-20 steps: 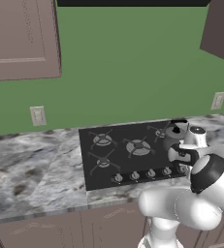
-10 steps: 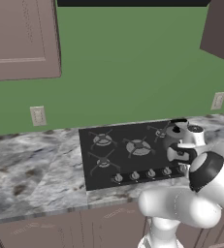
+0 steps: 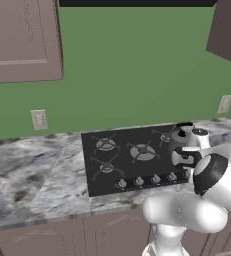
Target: The kettle is done boiling. Turn off the stove, then wait for 300 timesteps before moving the kettle to the dining table.
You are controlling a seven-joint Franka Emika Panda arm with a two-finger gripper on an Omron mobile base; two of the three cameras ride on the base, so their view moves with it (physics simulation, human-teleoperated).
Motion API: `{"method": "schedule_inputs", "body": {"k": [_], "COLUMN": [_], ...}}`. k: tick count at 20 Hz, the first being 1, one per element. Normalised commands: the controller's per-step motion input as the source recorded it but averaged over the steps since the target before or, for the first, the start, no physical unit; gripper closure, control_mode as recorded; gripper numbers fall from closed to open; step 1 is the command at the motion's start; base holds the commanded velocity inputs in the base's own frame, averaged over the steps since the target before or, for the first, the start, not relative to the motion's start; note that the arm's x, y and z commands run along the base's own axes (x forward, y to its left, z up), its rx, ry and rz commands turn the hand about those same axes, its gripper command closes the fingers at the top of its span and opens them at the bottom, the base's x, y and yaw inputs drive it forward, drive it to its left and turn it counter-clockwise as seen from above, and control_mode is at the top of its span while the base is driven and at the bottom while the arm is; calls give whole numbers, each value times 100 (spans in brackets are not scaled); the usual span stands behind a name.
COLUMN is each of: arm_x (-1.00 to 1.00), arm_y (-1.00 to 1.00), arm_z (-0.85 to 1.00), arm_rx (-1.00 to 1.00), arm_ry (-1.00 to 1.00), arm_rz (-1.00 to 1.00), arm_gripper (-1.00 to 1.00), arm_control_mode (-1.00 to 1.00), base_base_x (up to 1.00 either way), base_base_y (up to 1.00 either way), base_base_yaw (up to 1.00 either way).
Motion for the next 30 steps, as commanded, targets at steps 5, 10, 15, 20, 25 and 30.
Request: {"method": "schedule_inputs", "body": {"k": [5,10,15,20,25,30], "arm_x": [-1,-2,-1,-2,-2,-3], "arm_y": [0,0,0,0,0,0], "arm_z": [0,0,0,0,0,0], "arm_rx": [4,4,4,2,1,1], "arm_ry": [0,0,0,0,0,0], "arm_rz": [-14,-14,-16,-16,-16,-17], "arm_gripper": [100,100,100,100,100,100], "arm_control_mode": [-100,-100,-100,-100,-100,-100], "base_base_x": [0,0,0,0,0,0], "base_base_y": [0,0,0,0,0,0], "base_base_yaw": [0,0,0,0,0,0]}}
